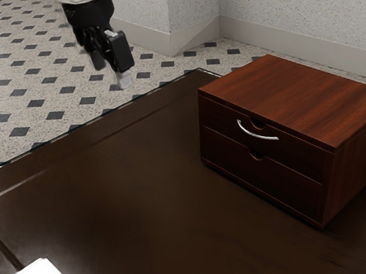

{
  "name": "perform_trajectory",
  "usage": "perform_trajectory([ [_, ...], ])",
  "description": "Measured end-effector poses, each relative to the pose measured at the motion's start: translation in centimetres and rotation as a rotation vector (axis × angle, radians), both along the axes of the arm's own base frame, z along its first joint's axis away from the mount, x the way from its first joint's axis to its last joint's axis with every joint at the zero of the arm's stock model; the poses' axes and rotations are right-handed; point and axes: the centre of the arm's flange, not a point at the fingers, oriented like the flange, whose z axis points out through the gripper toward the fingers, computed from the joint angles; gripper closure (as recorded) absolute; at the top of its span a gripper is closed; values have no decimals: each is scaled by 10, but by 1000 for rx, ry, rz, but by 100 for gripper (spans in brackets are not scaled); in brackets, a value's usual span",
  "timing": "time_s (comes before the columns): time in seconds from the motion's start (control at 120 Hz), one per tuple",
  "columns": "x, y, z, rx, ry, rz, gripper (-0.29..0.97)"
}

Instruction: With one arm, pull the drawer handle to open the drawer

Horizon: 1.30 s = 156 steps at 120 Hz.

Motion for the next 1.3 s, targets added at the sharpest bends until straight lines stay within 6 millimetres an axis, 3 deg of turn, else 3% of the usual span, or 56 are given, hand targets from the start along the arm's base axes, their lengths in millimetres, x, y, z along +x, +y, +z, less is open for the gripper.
perform_trajectory([
  [0.125,5,-23,-9,-6,27,-31,2],
  [0.258,-10,-20,0,-18,39,41,2],
  [0.333,-26,-15,12,-40,49,203,2],
  [0.392,-29,-12,11,-51,67,384,2],
  [0.567,-3,-26,-18,-58,81,897,3],
  [0.633,10,-63,-24,-75,48,999,3],
  [0.767,10,-191,-29,-146,-36,1051,4],
  [0.833,7,-220,-31,-188,-68,1121,5],
  [0.917,13,-213,-37,-234,-100,1276,5],
  [1.058,41,-156,-59,-287,-141,1571,6],
  [1.108,50,-145,-67,-299,-160,1641,6],
  [1.3,66,-185,-89,-370,-187,1722,7],
])
